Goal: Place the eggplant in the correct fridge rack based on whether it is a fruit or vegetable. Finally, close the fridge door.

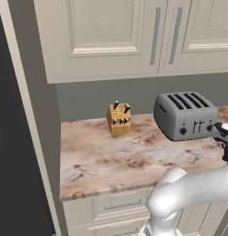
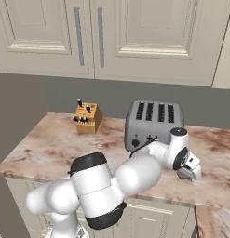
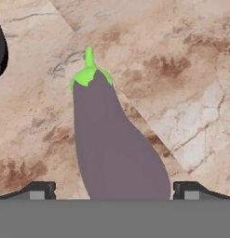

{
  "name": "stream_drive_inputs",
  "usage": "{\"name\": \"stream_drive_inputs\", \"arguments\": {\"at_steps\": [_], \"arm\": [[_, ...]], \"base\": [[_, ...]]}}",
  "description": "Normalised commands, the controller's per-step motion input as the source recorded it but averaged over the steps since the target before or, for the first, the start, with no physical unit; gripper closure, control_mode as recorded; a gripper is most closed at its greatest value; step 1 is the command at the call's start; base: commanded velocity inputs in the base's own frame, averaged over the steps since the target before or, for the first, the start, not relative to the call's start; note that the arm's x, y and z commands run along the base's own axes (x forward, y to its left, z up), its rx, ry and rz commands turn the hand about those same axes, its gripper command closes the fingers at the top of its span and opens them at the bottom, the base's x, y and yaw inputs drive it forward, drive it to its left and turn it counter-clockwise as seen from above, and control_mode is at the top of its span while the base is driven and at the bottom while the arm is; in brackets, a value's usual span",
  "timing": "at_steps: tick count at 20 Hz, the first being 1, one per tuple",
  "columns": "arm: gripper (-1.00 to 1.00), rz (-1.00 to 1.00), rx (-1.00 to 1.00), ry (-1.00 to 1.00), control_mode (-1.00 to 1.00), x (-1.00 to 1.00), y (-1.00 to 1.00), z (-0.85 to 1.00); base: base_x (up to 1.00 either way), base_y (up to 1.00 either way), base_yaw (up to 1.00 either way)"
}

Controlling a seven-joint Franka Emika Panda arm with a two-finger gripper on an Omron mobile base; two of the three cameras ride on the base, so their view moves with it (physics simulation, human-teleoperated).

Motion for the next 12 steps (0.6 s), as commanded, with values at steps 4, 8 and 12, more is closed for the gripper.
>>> {"name": "stream_drive_inputs", "arguments": {"at_steps": [4,8,12], "arm": [[-1.00,0.00,-0.06,0.00,-1.00,0.12,-0.14,-0.22],[1.00,0.00,-0.05,0.00,-1.00,0.14,-0.07,-0.21],[1.00,0.00,-0.03,-0.01,-1.00,0.08,-0.03,-0.12]], "base": [[0.00,0.00,0.00],[0.00,0.00,0.00],[0.00,0.00,0.00]]}}
